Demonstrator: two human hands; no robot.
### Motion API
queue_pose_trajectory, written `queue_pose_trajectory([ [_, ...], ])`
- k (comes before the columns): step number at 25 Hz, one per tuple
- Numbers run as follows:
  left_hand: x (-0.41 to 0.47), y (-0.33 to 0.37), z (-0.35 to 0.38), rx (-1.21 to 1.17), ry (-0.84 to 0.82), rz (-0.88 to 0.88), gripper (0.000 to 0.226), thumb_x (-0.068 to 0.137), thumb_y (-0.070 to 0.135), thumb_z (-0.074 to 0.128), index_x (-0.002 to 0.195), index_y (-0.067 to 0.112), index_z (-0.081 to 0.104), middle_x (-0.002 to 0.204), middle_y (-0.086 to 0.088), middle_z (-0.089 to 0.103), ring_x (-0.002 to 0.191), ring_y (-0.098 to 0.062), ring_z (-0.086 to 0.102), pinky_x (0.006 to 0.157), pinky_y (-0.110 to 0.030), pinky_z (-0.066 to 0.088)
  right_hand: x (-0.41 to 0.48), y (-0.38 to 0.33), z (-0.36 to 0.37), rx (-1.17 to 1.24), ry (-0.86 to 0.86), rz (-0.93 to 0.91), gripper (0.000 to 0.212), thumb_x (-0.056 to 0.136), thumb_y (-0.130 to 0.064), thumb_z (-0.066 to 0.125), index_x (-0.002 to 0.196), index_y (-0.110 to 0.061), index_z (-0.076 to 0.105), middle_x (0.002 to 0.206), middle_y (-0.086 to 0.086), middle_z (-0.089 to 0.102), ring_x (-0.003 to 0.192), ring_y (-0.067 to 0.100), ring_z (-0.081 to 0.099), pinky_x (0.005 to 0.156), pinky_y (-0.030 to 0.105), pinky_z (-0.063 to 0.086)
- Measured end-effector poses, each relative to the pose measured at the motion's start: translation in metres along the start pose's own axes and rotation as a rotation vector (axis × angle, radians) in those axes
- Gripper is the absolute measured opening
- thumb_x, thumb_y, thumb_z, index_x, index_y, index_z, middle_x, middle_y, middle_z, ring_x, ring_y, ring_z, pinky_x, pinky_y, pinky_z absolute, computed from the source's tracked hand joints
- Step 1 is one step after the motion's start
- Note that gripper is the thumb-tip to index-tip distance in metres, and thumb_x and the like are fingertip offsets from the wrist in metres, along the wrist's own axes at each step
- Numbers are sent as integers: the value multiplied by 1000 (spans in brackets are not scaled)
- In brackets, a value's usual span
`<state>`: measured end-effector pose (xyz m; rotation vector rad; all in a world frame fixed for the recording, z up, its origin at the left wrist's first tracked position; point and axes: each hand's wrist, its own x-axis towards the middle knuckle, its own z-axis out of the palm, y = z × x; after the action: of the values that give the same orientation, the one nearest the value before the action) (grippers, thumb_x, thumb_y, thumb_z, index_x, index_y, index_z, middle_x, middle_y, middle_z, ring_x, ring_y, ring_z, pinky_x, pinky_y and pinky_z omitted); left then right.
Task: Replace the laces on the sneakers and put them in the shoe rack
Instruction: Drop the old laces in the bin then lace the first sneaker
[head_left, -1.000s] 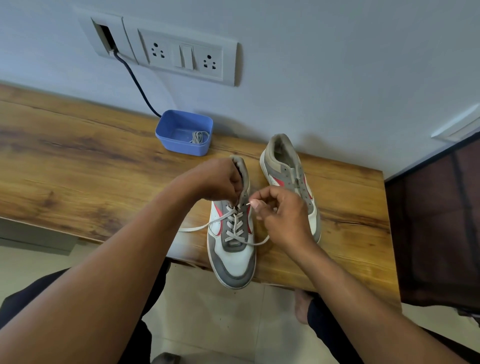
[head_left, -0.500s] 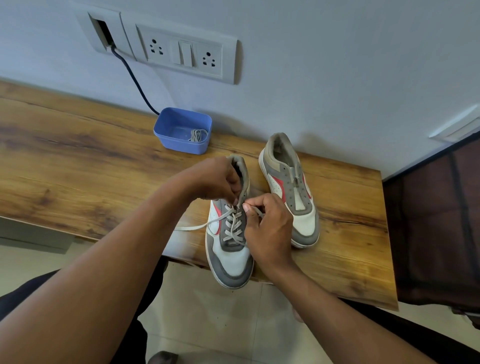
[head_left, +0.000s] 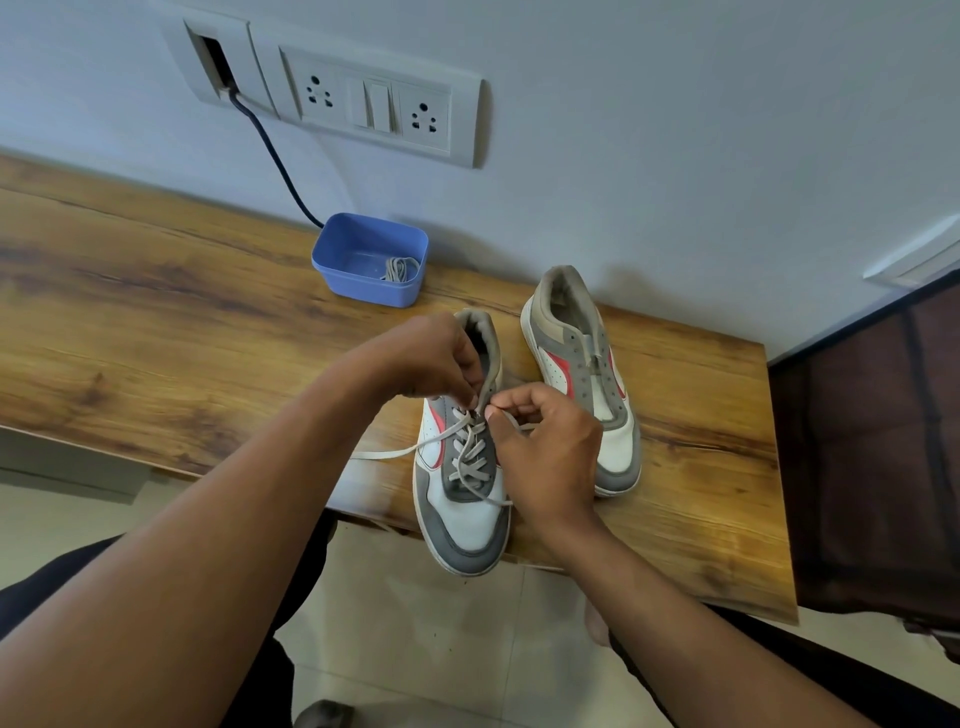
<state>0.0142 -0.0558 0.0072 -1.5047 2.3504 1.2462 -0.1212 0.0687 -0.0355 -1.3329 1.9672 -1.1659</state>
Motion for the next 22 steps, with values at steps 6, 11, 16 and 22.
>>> queue_pose_trajectory([
  [6,3,-1,-1,38,-34,17,14,79,13,83,90,6,77,84,-7,72,81,-23,64,81,-37,54,12,-6,-9,76,-121,153,13,84,-12,85,90,-23,79,78,-12,76,73,-1,72,69,19,59],
  [11,3,2,2,86,-73,18,19,82,17,82,100,13,77,101,-6,73,100,-24,65,94,-42,54,14,-11,-13,-124,-200,112,13,85,-19,84,86,-28,75,72,-15,73,68,-3,69,68,29,60],
  [16,2,4,5,169,-114,33,16,87,20,77,102,19,76,104,-1,72,102,-21,63,95,-41,53,18,-8,-12,-114,-227,158,18,84,-19,87,82,-30,72,73,-13,72,70,0,69,71,32,61],
  [22,-2,6,12,228,-31,47,13,92,24,70,102,18,76,99,-2,72,95,-23,65,86,-41,57,33,-13,-26,-16,-351,243,11,84,-26,86,80,-23,77,75,-6,76,74,10,72,74,34,59],
])
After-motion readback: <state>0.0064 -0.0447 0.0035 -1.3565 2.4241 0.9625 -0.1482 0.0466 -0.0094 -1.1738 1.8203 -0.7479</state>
